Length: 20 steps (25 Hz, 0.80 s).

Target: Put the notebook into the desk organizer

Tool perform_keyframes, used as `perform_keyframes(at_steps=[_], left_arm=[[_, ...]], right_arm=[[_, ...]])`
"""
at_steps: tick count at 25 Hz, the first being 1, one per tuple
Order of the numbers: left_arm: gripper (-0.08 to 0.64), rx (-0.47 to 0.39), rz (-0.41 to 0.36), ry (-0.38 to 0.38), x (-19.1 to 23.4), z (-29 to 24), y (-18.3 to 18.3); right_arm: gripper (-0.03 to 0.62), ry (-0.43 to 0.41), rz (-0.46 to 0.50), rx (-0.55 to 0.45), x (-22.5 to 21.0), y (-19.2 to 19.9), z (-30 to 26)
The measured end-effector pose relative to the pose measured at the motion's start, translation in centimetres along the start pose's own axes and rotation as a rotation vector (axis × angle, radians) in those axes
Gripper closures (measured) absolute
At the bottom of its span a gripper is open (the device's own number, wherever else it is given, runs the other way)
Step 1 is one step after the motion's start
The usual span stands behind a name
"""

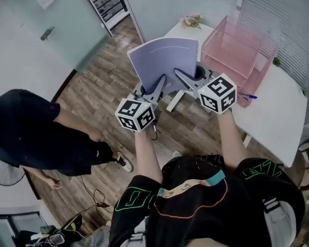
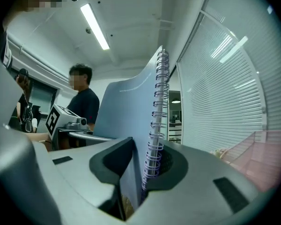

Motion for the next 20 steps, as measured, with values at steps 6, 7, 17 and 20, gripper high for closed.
perform_keyframes(at_steps=[6, 7, 17, 20], left_arm=[[0.52, 0.019, 0.028, 0.177, 0.4, -6.2, 0.1], [0.52, 0.02, 0.029, 0.207, 0.3, -7.1, 0.2], [0.522, 0.06, 0.103, 0.516, -3.7, -14.6, 1.4], [0.522, 0.076, 0.107, 0.565, -5.1, -16.0, 1.2]], right_arm=[[0.495, 0.158, 0.034, -0.007, -4.6, -1.1, 1.4], [0.495, 0.184, 0.041, -0.013, -5.2, -1.2, 1.9], [0.495, 0.479, 0.089, -0.003, -8.9, -2.8, 8.1], [0.499, 0.528, 0.081, 0.003, -9.6, -3.7, 9.7]])
Point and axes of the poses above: the fingertips, and each gripper's own axes: z backward along the fingers, x to its left, y out of its underside, the point moved 5 cm from there along z, backward along the fingers, and after that the axes turned 11 degrees about -x, right-handed, at the moved point
